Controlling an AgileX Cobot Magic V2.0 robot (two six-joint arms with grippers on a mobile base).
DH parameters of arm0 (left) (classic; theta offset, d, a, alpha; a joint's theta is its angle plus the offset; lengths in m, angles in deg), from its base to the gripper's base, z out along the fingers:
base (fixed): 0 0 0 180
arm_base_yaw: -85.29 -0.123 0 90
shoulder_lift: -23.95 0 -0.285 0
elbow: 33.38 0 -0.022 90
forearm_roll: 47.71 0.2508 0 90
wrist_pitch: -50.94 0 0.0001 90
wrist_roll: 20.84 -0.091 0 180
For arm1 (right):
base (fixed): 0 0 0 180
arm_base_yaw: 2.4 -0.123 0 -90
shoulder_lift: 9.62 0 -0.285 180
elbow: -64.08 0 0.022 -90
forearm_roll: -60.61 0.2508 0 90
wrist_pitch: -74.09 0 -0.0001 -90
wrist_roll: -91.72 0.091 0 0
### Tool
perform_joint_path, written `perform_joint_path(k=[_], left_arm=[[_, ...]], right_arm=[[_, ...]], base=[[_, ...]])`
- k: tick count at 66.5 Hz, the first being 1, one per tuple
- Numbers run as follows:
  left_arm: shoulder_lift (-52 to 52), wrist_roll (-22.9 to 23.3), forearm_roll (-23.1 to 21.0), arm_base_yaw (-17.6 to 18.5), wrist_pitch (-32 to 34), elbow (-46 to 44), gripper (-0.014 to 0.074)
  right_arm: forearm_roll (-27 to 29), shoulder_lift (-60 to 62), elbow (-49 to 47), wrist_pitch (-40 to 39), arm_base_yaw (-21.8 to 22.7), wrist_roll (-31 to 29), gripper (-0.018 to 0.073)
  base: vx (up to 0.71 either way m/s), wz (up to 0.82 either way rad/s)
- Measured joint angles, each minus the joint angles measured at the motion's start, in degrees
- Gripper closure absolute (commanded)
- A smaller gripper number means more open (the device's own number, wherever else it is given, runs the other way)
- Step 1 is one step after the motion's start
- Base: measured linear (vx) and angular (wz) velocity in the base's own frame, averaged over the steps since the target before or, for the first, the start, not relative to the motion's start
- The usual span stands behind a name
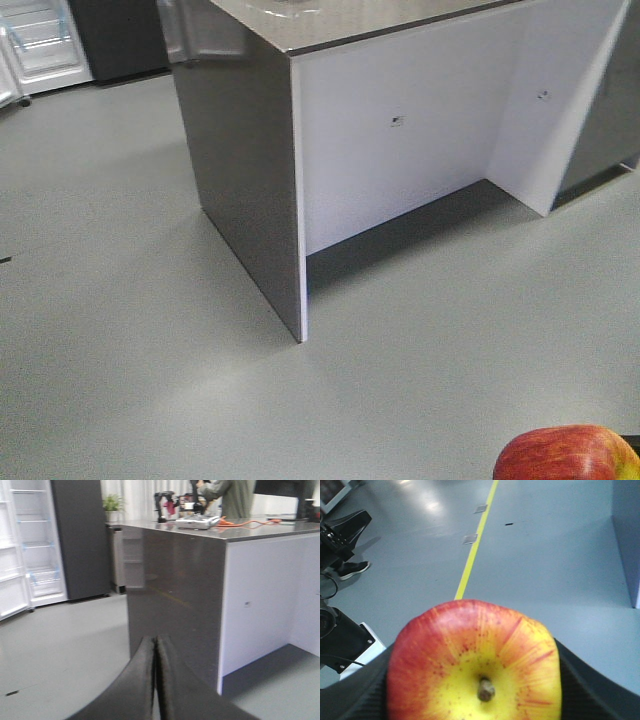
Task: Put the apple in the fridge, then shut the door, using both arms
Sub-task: 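Drive the base away from the counter toward the open refrigerator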
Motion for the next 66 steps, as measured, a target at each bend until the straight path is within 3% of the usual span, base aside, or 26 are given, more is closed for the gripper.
perform_joint_path(k=[66], left_arm=[[0.00, 0.00, 0.00, 0.00, 0.00, 0.00, 0.0603]], right_arm=[[0.00, 0.00, 0.00, 0.00, 0.00, 0.00, 0.0228]], base=[[0.13, 0.52]])
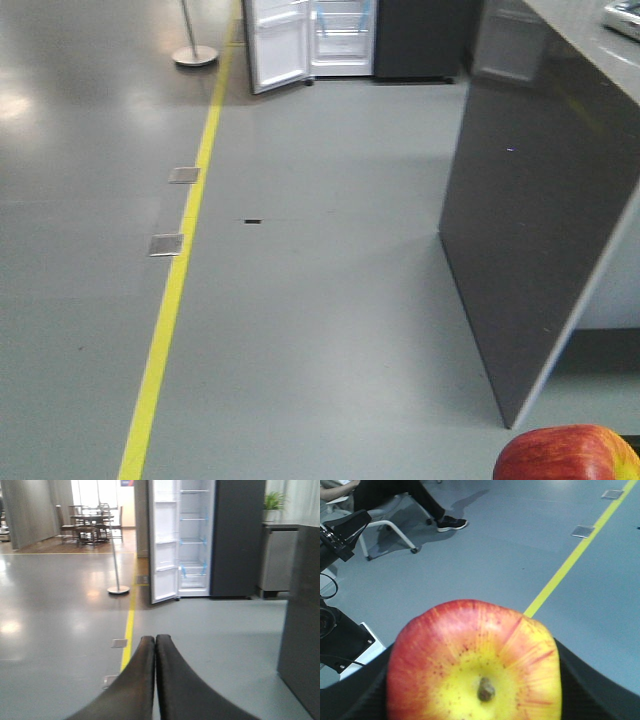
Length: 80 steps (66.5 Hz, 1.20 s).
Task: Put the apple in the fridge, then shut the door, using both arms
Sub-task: 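Drive the base away from the counter toward the open refrigerator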
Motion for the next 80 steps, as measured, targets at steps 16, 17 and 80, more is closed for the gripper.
perform_joint_path(k=[16, 17, 80], left_arm=[[0.00, 0.00, 0.00, 0.00, 0.00, 0.00, 0.0603], [0.00, 0.00, 0.00, 0.00, 0.00, 0.00, 0.0603], [0.00, 0.00, 0.00, 0.00, 0.00, 0.00, 0.0603]], right_arm=[[0.09, 0.00, 0.00, 0.00, 0.00, 0.00, 0.0228], [0.13, 0.00, 0.00, 0.00, 0.00, 0.00, 0.0228], [0.13, 0.00, 0.00, 0.00, 0.00, 0.00, 0.0228]], base=[[0.17, 0.34], [0.18, 0.23], [0.24, 0.03]])
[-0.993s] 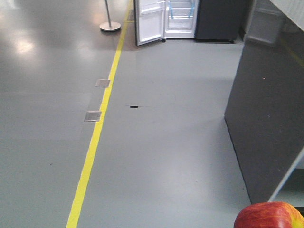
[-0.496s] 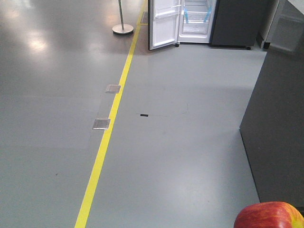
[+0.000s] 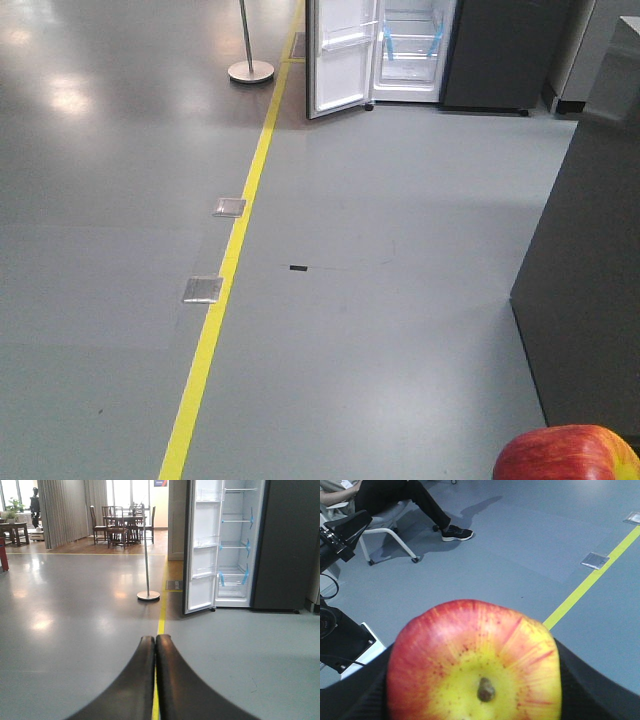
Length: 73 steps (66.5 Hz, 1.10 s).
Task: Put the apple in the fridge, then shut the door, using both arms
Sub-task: 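Drive the base away from the counter toward the open refrigerator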
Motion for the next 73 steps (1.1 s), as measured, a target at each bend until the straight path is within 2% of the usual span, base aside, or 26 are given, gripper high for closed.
perform_joint_path(k=[73], left_arm=[[0.00, 0.00, 0.00, 0.00, 0.00, 0.00, 0.0603]], right_arm=[[0.00, 0.00, 0.00, 0.00, 0.00, 0.00, 0.0228]], base=[[0.26, 0.02]])
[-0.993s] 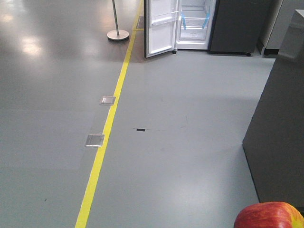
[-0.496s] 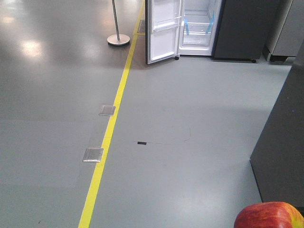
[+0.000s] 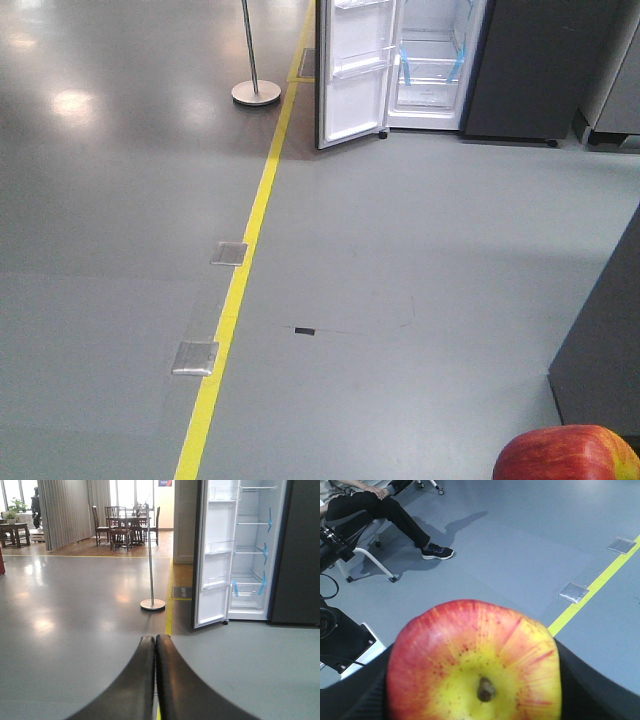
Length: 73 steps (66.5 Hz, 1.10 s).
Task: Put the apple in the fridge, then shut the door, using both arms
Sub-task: 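Drive the base away from the counter toward the open refrigerator, then drive the base up to the open refrigerator door holding the apple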
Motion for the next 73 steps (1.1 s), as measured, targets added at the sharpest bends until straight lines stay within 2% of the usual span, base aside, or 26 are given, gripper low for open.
perform_joint_path(k=[73], left_arm=[[0.00, 0.00, 0.00, 0.00, 0.00, 0.00, 0.0603]], right_arm=[[0.00, 0.00, 0.00, 0.00, 0.00, 0.00, 0.0228]], base=[[0.27, -0.07]])
